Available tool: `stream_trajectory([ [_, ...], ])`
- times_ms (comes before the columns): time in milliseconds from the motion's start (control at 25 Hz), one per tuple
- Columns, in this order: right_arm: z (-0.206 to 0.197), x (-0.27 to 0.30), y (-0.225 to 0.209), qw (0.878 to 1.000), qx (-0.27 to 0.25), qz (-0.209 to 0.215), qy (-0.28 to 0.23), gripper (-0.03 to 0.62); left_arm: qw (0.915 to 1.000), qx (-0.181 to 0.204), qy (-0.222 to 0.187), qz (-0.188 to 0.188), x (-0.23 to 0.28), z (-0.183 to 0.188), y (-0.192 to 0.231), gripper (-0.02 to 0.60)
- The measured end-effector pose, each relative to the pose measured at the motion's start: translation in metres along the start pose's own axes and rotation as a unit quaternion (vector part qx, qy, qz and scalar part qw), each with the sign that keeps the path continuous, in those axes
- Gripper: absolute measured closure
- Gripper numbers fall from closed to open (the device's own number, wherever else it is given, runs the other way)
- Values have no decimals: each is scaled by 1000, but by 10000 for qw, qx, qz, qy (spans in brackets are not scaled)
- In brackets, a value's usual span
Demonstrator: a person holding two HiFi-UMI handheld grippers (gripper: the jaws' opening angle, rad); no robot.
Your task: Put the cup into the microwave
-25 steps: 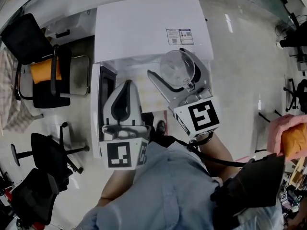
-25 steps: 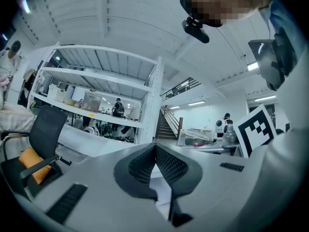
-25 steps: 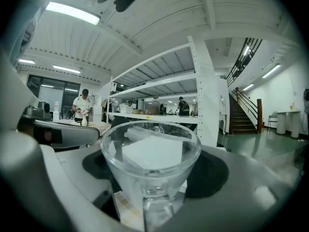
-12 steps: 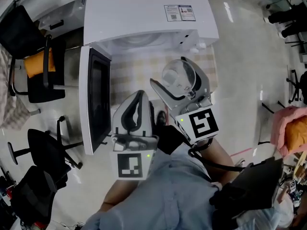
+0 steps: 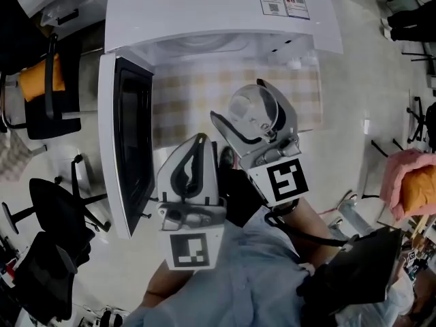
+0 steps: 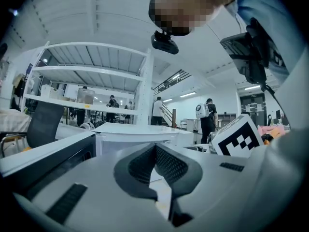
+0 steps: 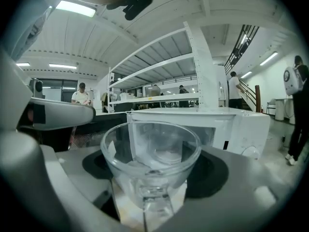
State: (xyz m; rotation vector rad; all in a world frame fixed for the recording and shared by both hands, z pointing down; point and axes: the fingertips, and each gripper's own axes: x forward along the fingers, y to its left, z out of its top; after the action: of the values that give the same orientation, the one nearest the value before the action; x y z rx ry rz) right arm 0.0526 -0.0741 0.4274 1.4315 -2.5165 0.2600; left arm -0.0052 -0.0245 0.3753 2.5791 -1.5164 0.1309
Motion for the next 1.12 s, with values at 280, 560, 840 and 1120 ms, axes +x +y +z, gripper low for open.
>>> stream_trajectory([
  [280, -17, 26, 1, 9999, 42, 49, 146, 201, 9999, -75, 49, 110, 6, -5, 17, 574],
  [560, -23, 58, -9, 9999, 47, 35, 158, 201, 9997, -116, 42, 207, 21, -7, 38, 574],
  [840, -34, 94, -14, 9997, 13, 100, 206, 201, 9996, -102, 59, 258, 44, -15, 61, 575],
  [1120, -39, 119, -24, 9997, -43, 94, 220, 201, 9995, -155, 114, 258, 64, -22, 74, 574],
])
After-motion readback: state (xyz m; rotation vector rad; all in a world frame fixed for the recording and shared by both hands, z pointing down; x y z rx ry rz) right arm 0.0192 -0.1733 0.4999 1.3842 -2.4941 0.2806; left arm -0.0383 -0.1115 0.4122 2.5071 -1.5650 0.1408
